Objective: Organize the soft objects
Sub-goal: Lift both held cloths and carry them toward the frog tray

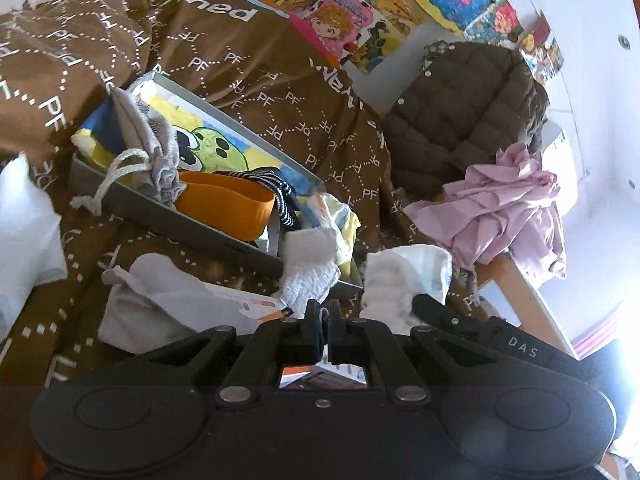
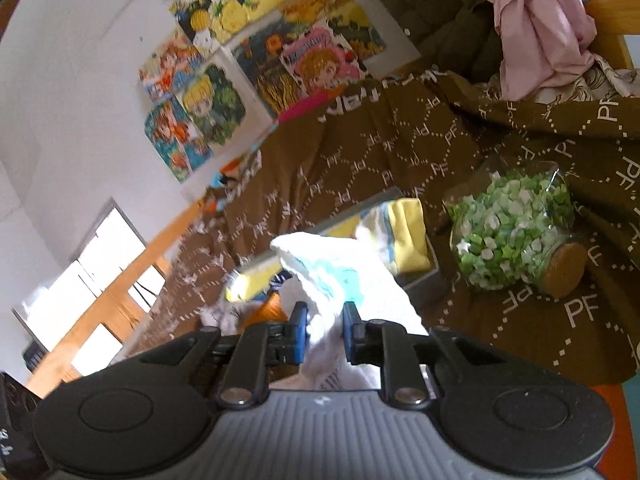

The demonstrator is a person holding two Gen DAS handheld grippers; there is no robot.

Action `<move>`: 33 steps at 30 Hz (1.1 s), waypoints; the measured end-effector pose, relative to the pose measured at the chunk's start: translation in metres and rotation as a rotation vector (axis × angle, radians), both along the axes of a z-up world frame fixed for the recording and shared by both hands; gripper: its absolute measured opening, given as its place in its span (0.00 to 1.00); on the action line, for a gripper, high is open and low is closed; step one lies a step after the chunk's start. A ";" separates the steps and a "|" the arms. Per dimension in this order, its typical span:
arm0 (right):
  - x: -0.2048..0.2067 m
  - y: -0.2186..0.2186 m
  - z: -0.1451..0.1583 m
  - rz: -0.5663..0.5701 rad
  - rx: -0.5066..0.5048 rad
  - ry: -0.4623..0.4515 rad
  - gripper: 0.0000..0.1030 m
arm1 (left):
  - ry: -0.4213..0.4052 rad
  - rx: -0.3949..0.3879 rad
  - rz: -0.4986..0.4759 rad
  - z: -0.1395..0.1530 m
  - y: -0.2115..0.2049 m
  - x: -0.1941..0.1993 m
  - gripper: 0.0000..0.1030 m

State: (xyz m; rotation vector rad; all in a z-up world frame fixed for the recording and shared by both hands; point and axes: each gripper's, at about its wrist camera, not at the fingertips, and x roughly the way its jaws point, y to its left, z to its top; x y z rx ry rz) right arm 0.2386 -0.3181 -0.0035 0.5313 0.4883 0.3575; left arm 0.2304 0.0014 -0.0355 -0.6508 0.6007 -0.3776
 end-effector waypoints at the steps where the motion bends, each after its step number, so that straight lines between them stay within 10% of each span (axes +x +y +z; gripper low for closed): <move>1: -0.001 -0.002 0.002 0.003 0.009 -0.011 0.19 | 0.002 -0.011 0.006 0.001 0.001 -0.001 0.02; 15: -0.002 0.003 0.003 0.066 0.055 -0.058 0.19 | -0.013 -0.117 0.073 0.025 0.026 -0.010 0.02; 33: 0.059 0.016 0.017 0.082 0.043 -0.192 0.20 | -0.173 -0.064 0.060 0.102 0.015 0.059 0.02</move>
